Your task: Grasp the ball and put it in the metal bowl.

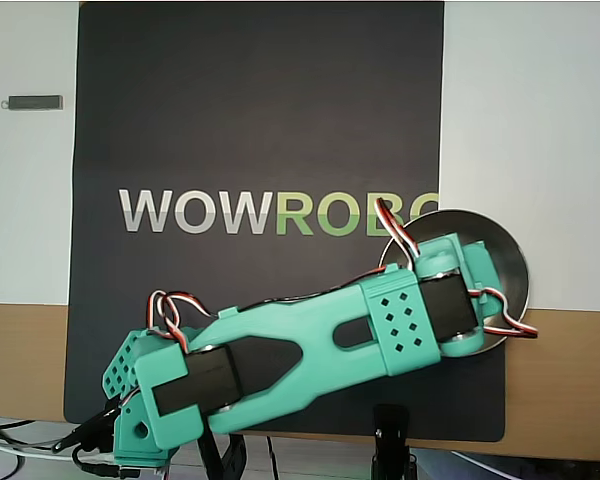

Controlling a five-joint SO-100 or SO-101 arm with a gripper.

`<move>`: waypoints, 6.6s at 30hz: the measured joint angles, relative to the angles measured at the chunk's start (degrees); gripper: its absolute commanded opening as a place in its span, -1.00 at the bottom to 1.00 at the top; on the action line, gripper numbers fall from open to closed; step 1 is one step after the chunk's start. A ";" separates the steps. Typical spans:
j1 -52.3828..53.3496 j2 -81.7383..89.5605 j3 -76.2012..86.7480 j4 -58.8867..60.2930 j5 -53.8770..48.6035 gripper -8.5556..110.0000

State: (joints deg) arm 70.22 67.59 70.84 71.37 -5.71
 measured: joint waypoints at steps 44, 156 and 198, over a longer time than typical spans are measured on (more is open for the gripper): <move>0.53 0.00 0.00 0.00 0.00 0.19; -73.83 55.63 57.22 -19.95 13.01 -0.85; -69.61 124.54 106.35 -28.04 9.40 -0.85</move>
State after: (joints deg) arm 0.62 192.13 177.19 43.33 3.69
